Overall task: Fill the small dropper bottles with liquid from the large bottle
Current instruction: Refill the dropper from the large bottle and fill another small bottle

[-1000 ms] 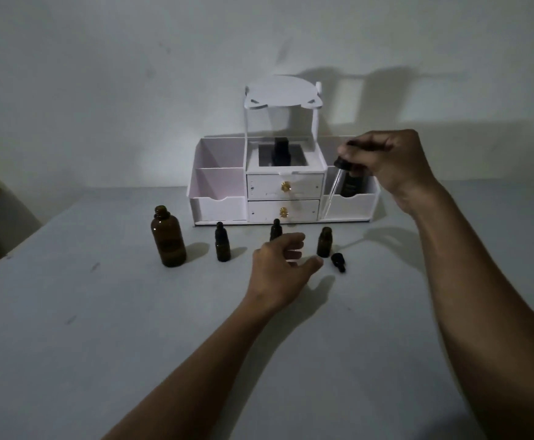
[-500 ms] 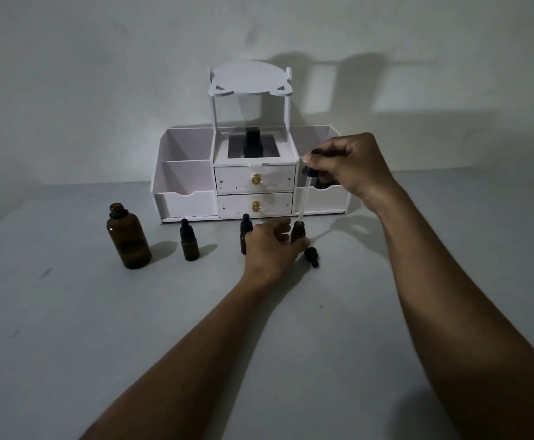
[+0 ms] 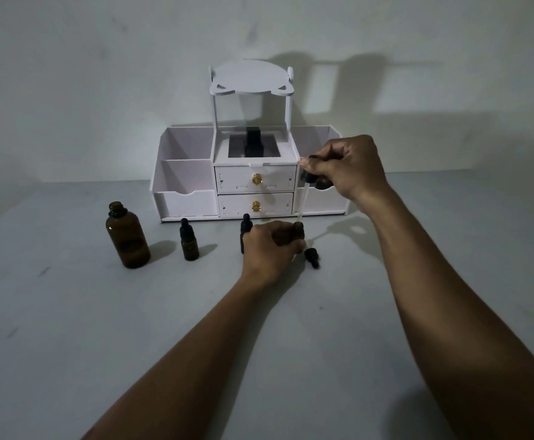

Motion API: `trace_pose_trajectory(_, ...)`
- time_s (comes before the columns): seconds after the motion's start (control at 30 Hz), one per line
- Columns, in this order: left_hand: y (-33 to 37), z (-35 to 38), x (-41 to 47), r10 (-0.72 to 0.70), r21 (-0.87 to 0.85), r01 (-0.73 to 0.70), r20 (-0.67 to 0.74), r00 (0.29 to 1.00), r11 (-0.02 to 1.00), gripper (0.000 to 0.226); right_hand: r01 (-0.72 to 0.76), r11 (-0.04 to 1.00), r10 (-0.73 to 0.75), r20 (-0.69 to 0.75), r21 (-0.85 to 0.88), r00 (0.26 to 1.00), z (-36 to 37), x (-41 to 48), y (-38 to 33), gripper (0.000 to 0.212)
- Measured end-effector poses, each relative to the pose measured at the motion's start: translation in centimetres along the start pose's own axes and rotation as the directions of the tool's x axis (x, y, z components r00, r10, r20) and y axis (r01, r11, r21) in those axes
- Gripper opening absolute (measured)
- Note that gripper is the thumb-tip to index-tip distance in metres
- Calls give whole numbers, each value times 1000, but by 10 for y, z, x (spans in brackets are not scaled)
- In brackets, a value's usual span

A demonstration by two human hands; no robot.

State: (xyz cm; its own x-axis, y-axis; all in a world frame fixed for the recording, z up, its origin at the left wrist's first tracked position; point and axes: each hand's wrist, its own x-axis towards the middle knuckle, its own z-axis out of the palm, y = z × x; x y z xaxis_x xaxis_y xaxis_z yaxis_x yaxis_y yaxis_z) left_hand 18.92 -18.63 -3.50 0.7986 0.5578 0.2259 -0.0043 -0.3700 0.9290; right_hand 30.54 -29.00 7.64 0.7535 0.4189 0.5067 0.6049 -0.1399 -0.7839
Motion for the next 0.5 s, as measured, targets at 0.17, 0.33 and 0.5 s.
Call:
trace_pose_trajectory(0.17,-2,1,0,-3,-8,3,2,1000,1000,30,1,1000,0,-3,12,1000,-1,0,-1,9)
trace_pose_trajectory(0.33,0,0,-1,-1,33,0,25,1000,999,46,14,1000,-14,-18,-3,1000,-4,-5,-9,9)
trace_pose_trajectory(0.5,5,-14,-14,-44,65,38,107,993,997,67,115,991,-106,-121,71,987,-12,-8,-31,6)
